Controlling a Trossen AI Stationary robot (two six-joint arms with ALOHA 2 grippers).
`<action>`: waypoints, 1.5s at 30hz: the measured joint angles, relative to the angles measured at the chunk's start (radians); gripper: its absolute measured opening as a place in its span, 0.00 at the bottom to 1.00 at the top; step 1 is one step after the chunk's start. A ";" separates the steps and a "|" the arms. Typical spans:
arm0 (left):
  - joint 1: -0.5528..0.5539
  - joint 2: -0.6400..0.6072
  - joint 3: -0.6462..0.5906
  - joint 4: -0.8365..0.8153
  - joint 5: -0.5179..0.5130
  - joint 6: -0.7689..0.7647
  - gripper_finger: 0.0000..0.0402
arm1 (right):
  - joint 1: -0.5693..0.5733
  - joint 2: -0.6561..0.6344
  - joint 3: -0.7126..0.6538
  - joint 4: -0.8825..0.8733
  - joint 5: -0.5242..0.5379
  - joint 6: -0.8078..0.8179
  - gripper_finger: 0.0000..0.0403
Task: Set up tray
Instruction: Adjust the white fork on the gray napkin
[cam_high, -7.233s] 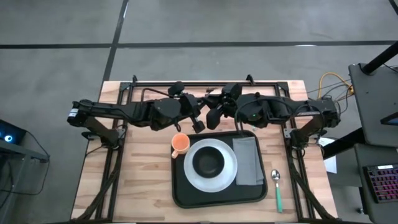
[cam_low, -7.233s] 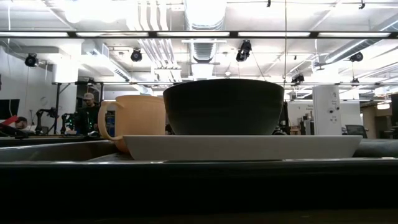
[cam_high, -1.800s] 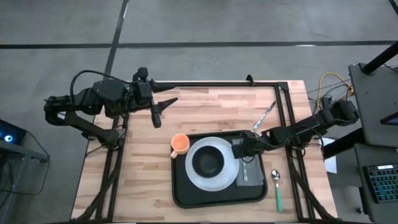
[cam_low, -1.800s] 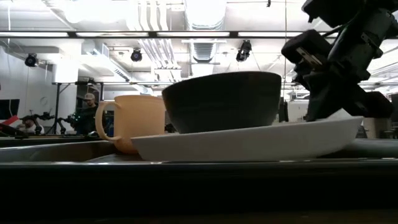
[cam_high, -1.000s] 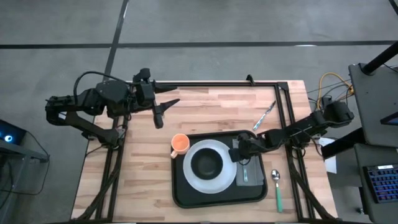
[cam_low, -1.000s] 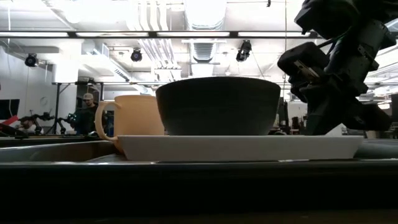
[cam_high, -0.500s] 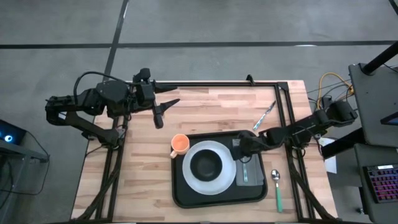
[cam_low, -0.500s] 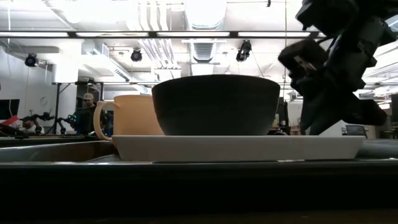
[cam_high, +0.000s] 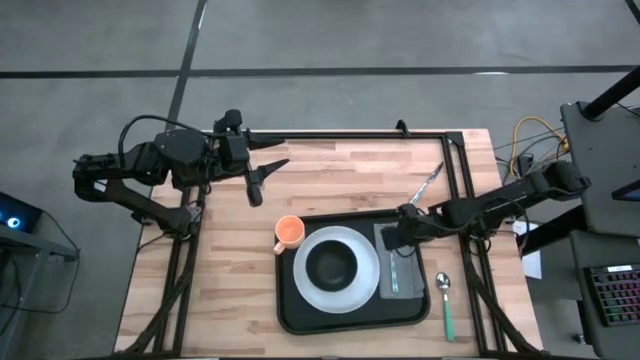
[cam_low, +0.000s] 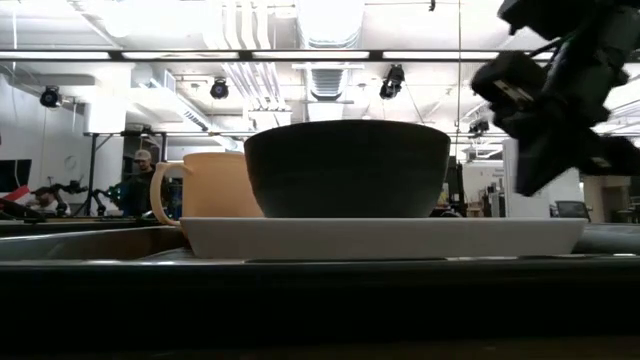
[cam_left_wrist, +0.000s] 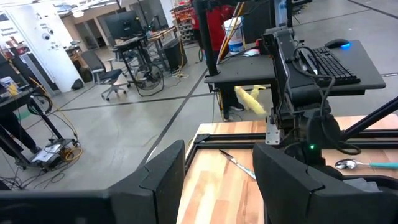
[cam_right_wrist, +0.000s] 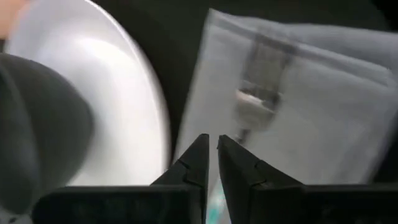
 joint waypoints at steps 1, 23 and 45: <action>0.000 0.000 0.000 0.000 0.000 0.000 0.42 | 0.007 -0.005 0.000 -0.028 0.001 0.008 0.06; 0.000 0.000 0.000 0.000 0.000 -0.001 0.42 | 0.043 0.081 -0.042 0.026 -0.014 0.067 0.02; 0.000 -0.003 -0.001 -0.002 0.007 0.010 0.42 | 0.039 0.120 -0.034 0.085 -0.036 0.067 0.02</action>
